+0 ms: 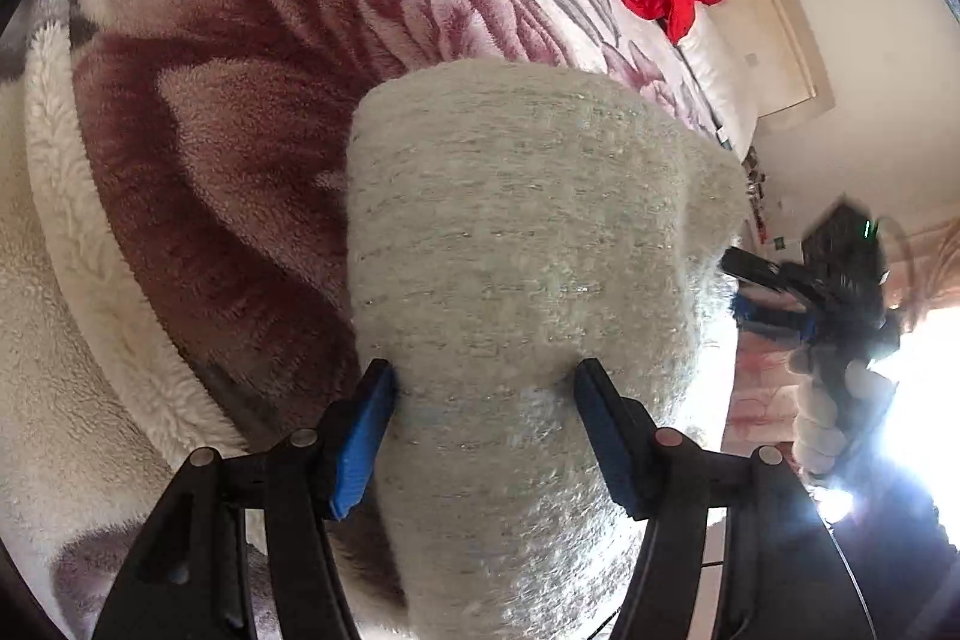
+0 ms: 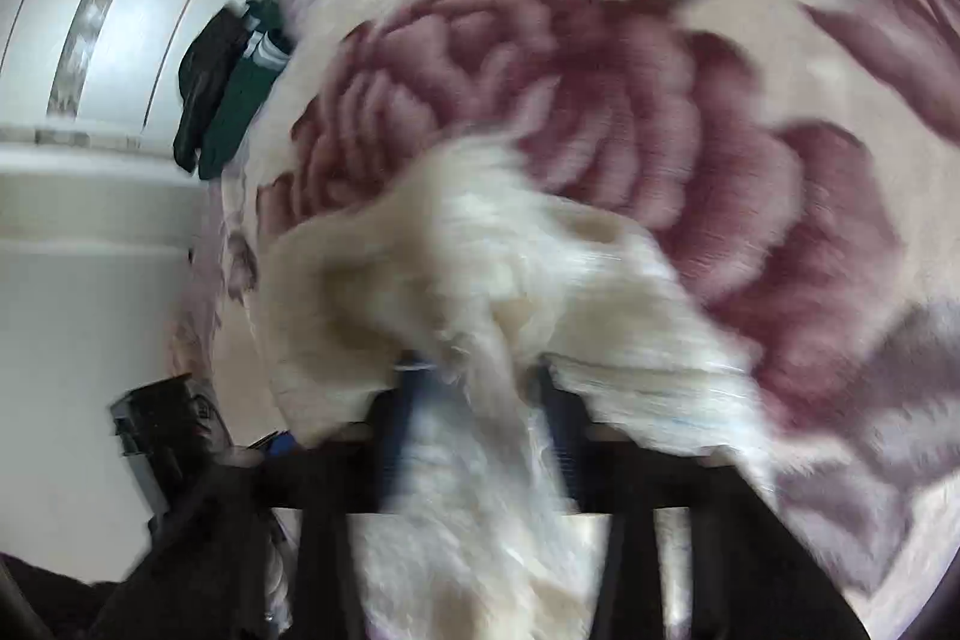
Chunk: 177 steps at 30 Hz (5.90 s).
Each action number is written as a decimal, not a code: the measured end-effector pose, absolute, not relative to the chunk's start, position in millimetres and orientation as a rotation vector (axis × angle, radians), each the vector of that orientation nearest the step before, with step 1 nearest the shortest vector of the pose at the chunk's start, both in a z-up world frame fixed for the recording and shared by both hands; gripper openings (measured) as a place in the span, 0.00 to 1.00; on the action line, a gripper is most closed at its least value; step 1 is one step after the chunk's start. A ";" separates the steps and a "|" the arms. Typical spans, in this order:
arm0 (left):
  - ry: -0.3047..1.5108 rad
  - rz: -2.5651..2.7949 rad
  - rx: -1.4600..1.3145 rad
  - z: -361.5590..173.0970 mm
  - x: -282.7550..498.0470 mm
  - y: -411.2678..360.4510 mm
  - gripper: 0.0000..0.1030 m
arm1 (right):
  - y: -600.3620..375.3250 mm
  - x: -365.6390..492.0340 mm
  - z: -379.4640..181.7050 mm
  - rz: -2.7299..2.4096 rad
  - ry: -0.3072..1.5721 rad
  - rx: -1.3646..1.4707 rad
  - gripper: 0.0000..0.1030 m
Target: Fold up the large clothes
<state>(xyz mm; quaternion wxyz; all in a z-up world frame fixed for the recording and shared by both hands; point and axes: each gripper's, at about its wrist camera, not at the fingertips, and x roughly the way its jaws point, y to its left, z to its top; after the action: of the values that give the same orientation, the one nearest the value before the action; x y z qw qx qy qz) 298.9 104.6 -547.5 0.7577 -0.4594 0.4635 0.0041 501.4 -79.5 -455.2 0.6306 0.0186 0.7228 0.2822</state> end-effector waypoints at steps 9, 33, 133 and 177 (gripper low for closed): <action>1.001 0.004 -1.032 -553.1 298.8 107.4 0.60 | -186.5 476.6 -540.2 0.569 1.882 0.168 0.91; 1.219 0.355 -0.533 -541.7 220.8 83.9 0.60 | -211.8 388.9 -393.0 0.366 1.445 0.491 0.69; 1.008 -0.357 -0.791 -502.0 416.9 92.2 0.51 | -228.3 429.4 -510.4 0.677 1.508 0.888 0.54; 1.006 -0.050 -0.126 -352.9 506.0 36.0 0.91 | -173.4 440.2 -277.1 -0.336 1.184 -0.093 0.99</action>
<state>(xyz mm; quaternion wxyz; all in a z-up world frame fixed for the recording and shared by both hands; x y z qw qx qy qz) 506.0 36.0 -352.9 0.8741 -0.0604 0.4815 -0.0238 440.2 -173.4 -277.1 0.8155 -0.0436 0.5552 -0.1577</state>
